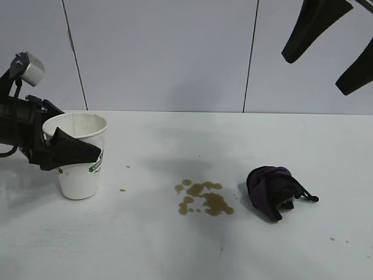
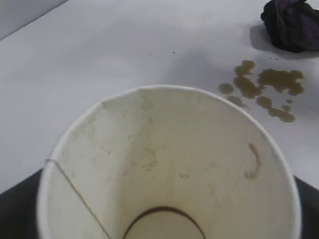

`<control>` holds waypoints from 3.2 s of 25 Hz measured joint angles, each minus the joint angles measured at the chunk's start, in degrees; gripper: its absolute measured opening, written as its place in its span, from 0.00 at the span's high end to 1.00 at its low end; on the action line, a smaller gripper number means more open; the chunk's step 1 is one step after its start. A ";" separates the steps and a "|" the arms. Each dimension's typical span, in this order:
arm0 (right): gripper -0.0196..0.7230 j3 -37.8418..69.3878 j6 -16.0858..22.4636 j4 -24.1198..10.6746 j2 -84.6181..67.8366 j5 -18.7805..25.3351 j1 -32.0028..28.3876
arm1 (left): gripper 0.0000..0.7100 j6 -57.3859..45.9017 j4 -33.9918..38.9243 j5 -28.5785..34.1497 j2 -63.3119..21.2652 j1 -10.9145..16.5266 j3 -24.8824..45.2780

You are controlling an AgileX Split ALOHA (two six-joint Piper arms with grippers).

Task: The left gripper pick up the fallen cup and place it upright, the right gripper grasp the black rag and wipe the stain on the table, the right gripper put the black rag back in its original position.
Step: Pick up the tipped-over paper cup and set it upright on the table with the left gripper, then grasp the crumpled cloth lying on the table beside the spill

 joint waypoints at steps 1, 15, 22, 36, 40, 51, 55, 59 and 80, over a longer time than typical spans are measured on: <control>0.22 0.00 0.00 0.00 0.00 -0.05 0.00 | 0.02 -1.36 1.13 -0.58 -0.80 0.23 0.00; 0.22 0.00 0.00 0.00 0.00 -0.45 0.00 | 0.02 -24.11 23.54 -2.38 -4.94 2.18 0.00; 0.22 0.00 0.00 0.00 0.00 -0.47 0.00 | 0.02 -55.75 45.67 -11.03 -10.02 2.18 0.00; 0.22 0.00 -0.51 0.00 0.00 -0.58 0.00 | 0.36 -115.79 93.50 -41.94 -43.76 12.18 0.35; 0.22 0.00 -0.89 0.00 0.00 -0.59 0.00 | 0.40 -120.50 90.78 -44.64 -55.05 16.60 0.35; 0.22 0.00 -1.85 0.00 0.00 -0.64 0.00 | 0.41 -121.52 85.15 -23.96 -91.29 17.46 0.21; 0.22 0.00 -2.02 0.00 0.00 -0.58 0.00 | 0.43 -121.52 84.08 -10.40 -99.91 17.50 -0.75; 0.22 0.00 -2.02 0.00 0.00 -0.52 0.00 | 0.49 -121.46 80.48 5.77 -103.25 15.57 -0.91; 0.22 0.00 -2.04 -0.05 0.00 -0.16 0.00 | 0.50 -128.43 84.48 23.29 -112.89 3.86 23.03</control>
